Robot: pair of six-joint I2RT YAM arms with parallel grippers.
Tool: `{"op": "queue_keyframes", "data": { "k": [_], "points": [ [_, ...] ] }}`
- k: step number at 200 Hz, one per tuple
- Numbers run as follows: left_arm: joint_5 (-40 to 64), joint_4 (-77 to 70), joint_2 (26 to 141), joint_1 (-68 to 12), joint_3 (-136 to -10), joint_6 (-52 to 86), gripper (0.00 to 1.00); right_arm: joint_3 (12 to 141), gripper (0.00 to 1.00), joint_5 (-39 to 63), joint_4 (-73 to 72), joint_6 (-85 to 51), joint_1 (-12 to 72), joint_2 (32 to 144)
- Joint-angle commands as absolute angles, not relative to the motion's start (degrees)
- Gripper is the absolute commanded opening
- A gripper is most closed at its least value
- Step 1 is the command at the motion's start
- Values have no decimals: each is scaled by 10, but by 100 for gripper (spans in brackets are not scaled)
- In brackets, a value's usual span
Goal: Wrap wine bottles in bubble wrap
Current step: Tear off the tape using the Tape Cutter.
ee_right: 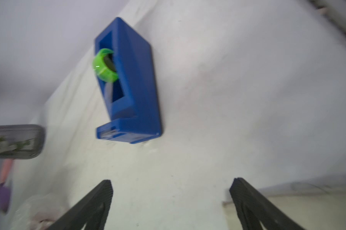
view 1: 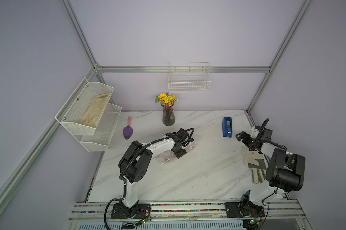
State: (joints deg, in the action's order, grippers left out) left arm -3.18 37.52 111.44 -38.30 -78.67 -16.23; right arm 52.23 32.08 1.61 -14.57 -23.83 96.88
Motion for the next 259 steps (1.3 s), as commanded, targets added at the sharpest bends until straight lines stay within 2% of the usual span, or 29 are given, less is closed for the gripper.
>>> {"op": "queue_keyframes", "data": {
  "k": [1, 30, 81, 178, 222, 259],
  "points": [
    [-45, 393, 1119, -374, -817, -172, 44, 545, 97, 464, -39, -152, -235, 1012],
    [-42, 393, 1128, -375, -822, -171, 44, 575, 97, 511, -25, -132, -221, 1071],
    [-43, 395, 1134, -374, -830, -170, 45, 598, 97, 514, -58, -145, -198, 1139],
    [-47, 404, 1138, -374, -836, -171, 44, 628, 89, 530, -79, -144, -196, 1195],
    [-47, 407, 1140, -374, -838, -170, 44, 628, 78, 535, -73, -139, -196, 1195],
    [-47, 408, 1140, -374, -840, -169, 44, 630, 60, 545, -75, -140, -196, 1199]
  ]
}}
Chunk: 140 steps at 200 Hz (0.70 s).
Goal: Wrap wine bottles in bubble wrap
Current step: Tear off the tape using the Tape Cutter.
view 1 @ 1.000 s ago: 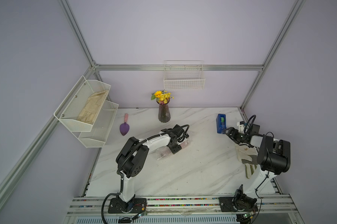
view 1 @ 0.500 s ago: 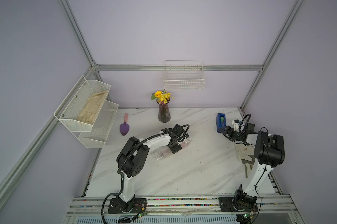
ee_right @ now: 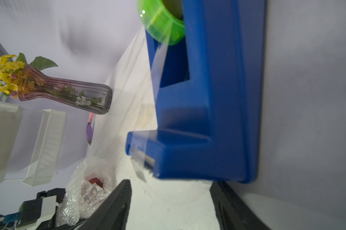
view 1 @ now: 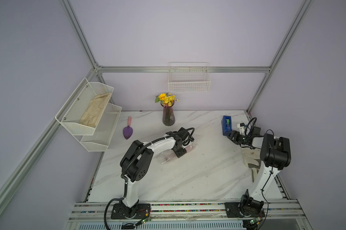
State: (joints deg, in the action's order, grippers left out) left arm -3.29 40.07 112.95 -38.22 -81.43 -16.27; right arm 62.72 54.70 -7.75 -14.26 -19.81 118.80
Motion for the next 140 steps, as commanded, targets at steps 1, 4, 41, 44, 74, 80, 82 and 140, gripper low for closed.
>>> {"op": "queue_keyframes", "data": {
  "k": [1, 4, 41, 44, 74, 80, 82, 140],
  "points": [
    [-47, 408, 1139, -374, -840, -169, 44, 630, 60, 545, -75, -140, -196, 1199],
    [-47, 407, 1139, -374, -840, -170, 44, 630, 58, 545, -76, -141, -196, 1200],
    [-48, 409, 1140, -375, -838, -170, 44, 631, 47, 530, -72, -143, -196, 1197],
    [-48, 408, 1140, -374, -837, -169, 44, 632, 45, 528, -72, -142, -196, 1197],
    [-49, 409, 1139, -374, -837, -169, 44, 635, 27, 517, -75, -147, -196, 1202],
    [-50, 409, 1139, -374, -837, -169, 44, 636, 23, 516, -75, -147, -196, 1202],
    [-49, 409, 1139, -374, -837, -169, 44, 637, 22, 515, -75, -147, -196, 1203],
    [-51, 410, 1137, -374, -835, -169, 44, 634, 0, 466, -35, -135, -196, 1172]
  ]
}}
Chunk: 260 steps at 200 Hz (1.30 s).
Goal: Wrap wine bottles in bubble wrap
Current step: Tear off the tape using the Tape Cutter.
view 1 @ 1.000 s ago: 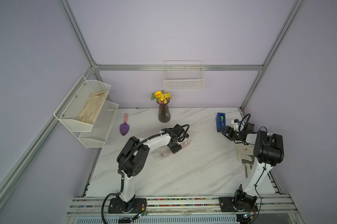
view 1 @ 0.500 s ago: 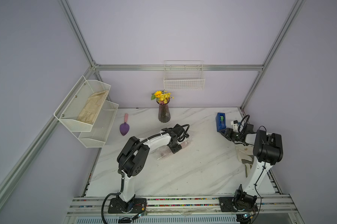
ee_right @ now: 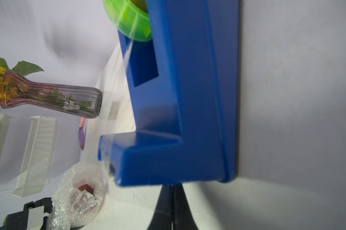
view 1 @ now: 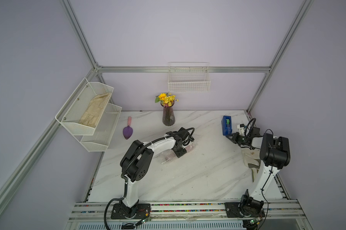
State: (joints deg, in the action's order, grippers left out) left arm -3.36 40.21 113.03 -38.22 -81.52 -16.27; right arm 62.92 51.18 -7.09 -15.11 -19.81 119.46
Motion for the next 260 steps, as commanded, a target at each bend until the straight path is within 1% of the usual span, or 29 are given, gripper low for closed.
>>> {"op": "queue_keyframes", "data": {
  "k": [1, 35, 57, 88, 106, 130, 153, 161, 173, 200, 215, 232, 260],
  "points": [
    [-52, 410, 1137, -374, -835, -169, 44, 635, 0, 461, -32, -134, -196, 1170],
    [-53, 409, 1138, -374, -836, -170, 44, 667, 0, 337, 89, -107, -195, 1151],
    [-53, 409, 1138, -375, -836, -170, 44, 688, 0, 245, 163, -90, -193, 1157],
    [-51, 409, 1140, -374, -834, -172, 44, 696, 0, 173, 204, -83, -187, 1169],
    [-52, 410, 1141, -374, -833, -172, 44, 714, 0, 100, 239, -67, -169, 1182],
    [-53, 409, 1142, -373, -832, -172, 44, 711, 0, 88, 235, -67, -164, 1163],
    [-53, 409, 1140, -372, -833, -171, 44, 697, 0, 75, 230, -64, -160, 1102],
    [-50, 409, 1138, -372, -833, -173, 44, 688, 0, 90, 222, -57, -160, 1066],
    [-42, 406, 1138, -372, -831, -173, 44, 658, 0, 141, 200, -51, -160, 1005],
    [-17, 400, 1138, -372, -826, -177, 43, 599, 0, 350, 126, -52, -140, 890],
    [4, 397, 1134, -372, -821, -174, 42, 582, 0, 432, 110, -58, -112, 867],
    [29, 393, 1125, -373, -811, -176, 42, 556, 0, 468, 103, -62, -81, 858],
    [76, 391, 1112, -372, -789, -194, 42, 473, 0, 597, 6, -118, -63, 833]
  ]
}}
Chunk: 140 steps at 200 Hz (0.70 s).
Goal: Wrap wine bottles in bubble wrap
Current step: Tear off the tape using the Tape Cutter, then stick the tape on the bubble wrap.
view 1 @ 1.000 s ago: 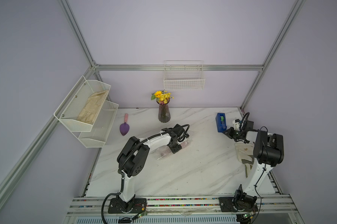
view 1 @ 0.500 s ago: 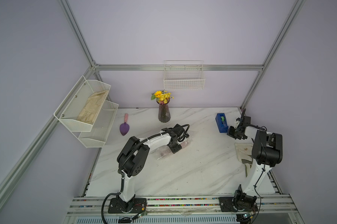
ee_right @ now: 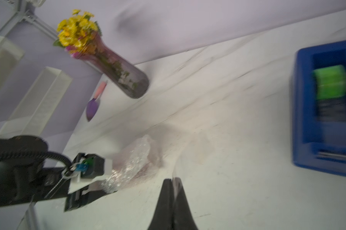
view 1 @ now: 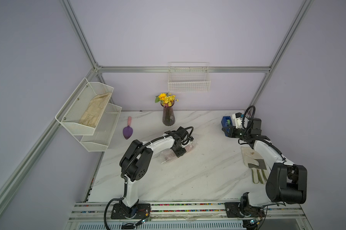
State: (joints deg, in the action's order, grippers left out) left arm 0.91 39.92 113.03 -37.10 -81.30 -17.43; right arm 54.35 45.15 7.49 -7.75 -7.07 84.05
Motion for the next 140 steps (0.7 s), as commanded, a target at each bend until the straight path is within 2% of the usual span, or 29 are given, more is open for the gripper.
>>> {"op": "queue_keyframes", "data": {
  "k": [1, 14, 53, 97, 140],
  "points": [
    [77, 392, 1111, -372, -788, -194, 42, 470, 0, 601, 3, -120, -62, 832],
    [110, 389, 1107, -372, -777, -203, 42, 435, 0, 635, -52, -156, -36, 818],
    [188, 364, 1098, -371, -751, -221, 42, 431, 0, 672, -28, -133, 42, 849],
    [171, 357, 1102, -370, -741, -228, 41, 431, 0, 708, -52, -149, 76, 885],
    [164, 355, 1114, -370, -751, -225, 41, 453, 0, 726, -30, -139, 99, 974]
  ]
}}
